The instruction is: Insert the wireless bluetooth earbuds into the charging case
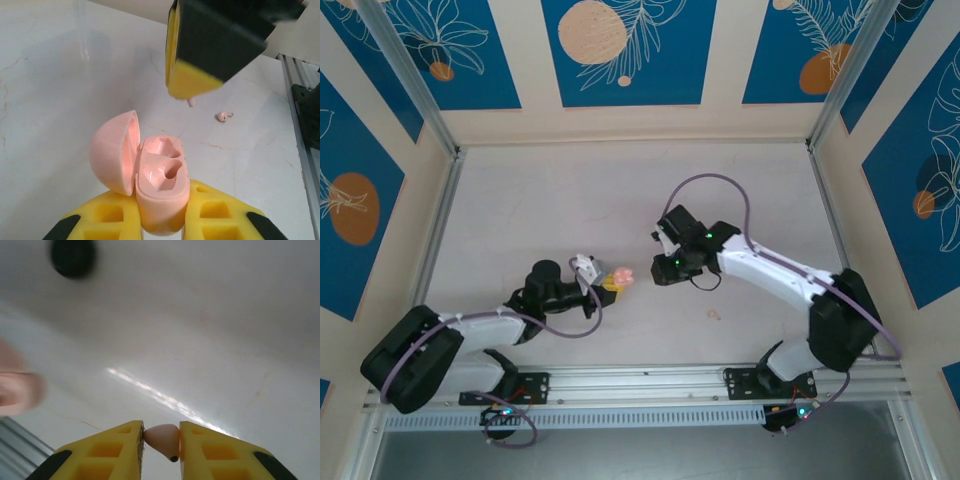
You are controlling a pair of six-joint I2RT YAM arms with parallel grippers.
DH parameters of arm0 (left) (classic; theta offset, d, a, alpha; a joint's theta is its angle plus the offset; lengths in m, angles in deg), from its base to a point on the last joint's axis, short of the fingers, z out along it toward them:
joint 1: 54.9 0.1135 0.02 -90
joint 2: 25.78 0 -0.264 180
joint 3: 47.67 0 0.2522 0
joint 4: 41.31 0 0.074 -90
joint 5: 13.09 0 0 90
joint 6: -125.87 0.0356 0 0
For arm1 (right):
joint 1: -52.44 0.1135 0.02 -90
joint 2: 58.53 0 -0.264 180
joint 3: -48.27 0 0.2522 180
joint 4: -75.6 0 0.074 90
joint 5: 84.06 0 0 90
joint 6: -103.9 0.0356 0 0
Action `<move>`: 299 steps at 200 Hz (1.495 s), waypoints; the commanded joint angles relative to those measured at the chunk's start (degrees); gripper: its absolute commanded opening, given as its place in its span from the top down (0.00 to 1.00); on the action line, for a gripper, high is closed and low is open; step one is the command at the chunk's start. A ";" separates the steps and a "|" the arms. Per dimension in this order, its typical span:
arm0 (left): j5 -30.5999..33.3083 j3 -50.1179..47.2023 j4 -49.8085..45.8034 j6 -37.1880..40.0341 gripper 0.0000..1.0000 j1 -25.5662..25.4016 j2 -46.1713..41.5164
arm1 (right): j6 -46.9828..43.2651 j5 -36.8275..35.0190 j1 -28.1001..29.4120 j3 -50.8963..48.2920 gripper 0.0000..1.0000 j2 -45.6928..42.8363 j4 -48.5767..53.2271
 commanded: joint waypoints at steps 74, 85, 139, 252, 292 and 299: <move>-5.64 1.47 16.66 -6.42 0.89 -0.79 6.02 | -1.08 14.38 0.11 -9.09 0.75 -12.40 -26.03; -5.95 1.55 17.94 -7.11 0.89 -0.83 6.64 | -1.46 14.22 0.66 -8.84 0.75 -11.99 -25.94; -7.23 2.34 20.22 -8.65 0.89 -0.86 7.89 | -4.31 14.48 2.88 -7.06 0.75 -9.41 -25.29; -6.53 2.34 18.96 -8.70 0.89 -0.82 7.34 | -6.76 12.39 4.98 -5.14 0.75 -8.72 -25.85; -6.79 2.35 22.51 -12.34 0.89 -0.85 8.38 | -6.96 10.93 5.66 -6.68 0.75 -8.99 -28.78; -6.80 2.35 23.74 -13.49 0.89 -0.81 8.76 | -6.96 10.55 5.82 -6.83 0.75 -8.90 -29.01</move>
